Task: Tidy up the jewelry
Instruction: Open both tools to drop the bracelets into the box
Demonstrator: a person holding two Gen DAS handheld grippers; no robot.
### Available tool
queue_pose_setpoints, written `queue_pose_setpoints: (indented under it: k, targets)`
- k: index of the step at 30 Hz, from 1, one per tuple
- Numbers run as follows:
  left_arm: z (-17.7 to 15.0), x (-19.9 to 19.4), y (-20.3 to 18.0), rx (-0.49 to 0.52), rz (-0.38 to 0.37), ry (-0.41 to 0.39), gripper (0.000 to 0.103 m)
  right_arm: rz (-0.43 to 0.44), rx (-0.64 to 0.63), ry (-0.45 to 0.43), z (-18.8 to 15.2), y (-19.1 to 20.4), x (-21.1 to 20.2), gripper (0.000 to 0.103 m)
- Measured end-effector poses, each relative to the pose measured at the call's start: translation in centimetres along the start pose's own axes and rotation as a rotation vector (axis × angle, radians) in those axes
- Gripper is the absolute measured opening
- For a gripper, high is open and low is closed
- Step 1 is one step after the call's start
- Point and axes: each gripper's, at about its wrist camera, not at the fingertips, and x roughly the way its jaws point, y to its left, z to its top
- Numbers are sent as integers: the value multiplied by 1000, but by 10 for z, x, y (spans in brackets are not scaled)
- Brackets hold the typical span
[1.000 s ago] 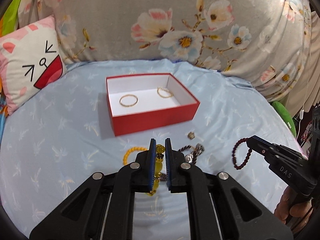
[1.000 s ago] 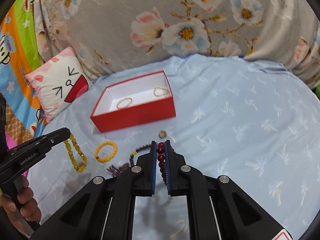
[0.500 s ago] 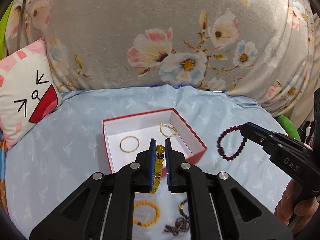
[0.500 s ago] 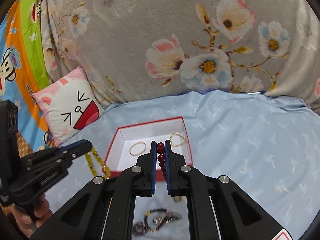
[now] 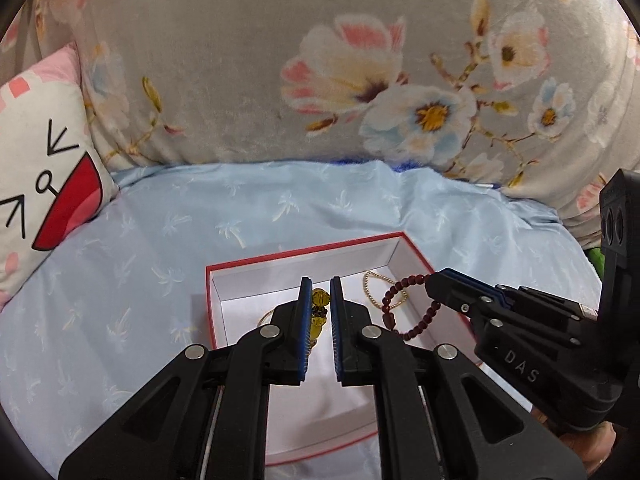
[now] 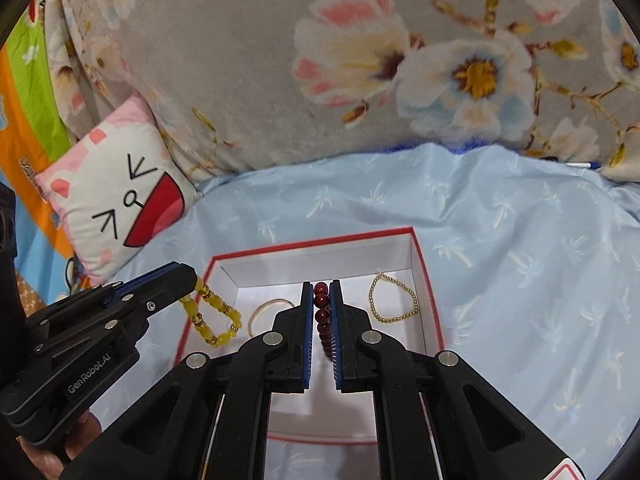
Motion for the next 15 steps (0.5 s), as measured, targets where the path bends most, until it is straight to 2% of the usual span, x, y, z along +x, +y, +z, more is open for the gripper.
queue_pose_setpoints:
  k: [3, 5, 7, 15]
  targets:
    - [-4, 15, 4, 2, 25, 17, 11, -7, 9, 44, -5, -6, 22, 12]
    - [-7, 20, 9, -6, 48, 24, 29, -20, 15, 52, -9, -11, 28, 19]
    - [-9, 19, 15, -22, 67, 13, 42, -25, 27, 53, -13, -16, 30, 24]
    - [-26, 7, 25, -57, 83, 15, 44, -14, 39, 83, -32, -21, 28, 24]
